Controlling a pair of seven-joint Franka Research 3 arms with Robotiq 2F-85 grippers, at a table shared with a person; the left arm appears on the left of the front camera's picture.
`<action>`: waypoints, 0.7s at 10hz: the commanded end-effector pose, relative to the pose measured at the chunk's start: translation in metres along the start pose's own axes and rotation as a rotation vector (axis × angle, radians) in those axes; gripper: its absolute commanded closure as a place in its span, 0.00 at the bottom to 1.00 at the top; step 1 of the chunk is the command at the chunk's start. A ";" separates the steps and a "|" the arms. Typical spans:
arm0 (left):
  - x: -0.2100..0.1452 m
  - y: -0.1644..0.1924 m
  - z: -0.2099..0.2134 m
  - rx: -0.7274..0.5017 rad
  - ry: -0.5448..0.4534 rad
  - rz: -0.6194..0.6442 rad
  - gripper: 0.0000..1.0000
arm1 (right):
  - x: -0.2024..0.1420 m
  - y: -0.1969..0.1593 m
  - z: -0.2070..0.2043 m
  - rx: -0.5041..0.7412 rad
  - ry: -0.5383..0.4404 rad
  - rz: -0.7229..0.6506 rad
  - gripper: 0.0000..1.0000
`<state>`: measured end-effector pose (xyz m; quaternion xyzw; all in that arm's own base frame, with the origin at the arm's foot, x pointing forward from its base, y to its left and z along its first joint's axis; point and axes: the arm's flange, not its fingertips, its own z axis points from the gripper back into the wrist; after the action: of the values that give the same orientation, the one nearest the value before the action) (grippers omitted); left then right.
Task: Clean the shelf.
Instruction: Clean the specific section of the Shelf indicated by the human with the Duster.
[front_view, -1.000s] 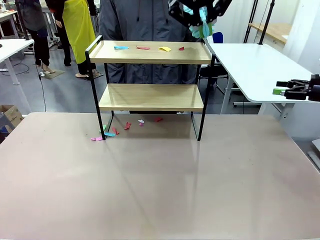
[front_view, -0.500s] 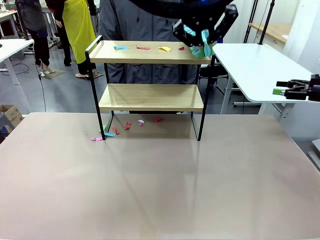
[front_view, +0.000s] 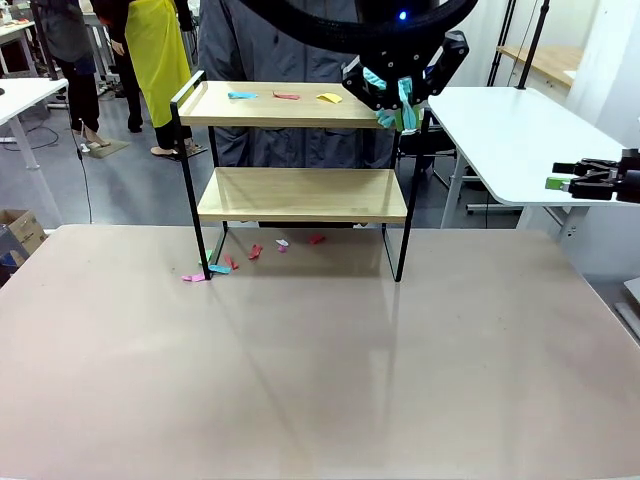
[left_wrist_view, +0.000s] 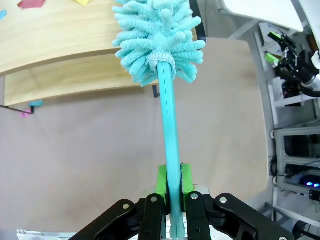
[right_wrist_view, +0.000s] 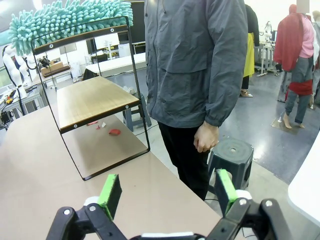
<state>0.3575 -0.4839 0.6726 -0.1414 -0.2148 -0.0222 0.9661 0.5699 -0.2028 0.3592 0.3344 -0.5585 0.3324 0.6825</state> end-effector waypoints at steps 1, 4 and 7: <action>0.000 0.000 0.000 0.000 0.002 0.002 0.87 | 0.002 0.001 -0.002 -0.004 0.003 0.004 0.00; 0.012 0.031 0.003 0.093 0.055 0.010 0.87 | 0.002 0.001 -0.002 -0.004 0.003 0.004 0.00; 0.018 0.086 0.017 0.204 0.068 0.096 0.87 | 0.002 0.001 -0.002 -0.004 0.003 0.004 0.00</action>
<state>0.3847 -0.4229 0.6752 -0.0691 -0.1877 0.0271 0.9794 0.5699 -0.2028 0.3592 0.3344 -0.5585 0.3324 0.6824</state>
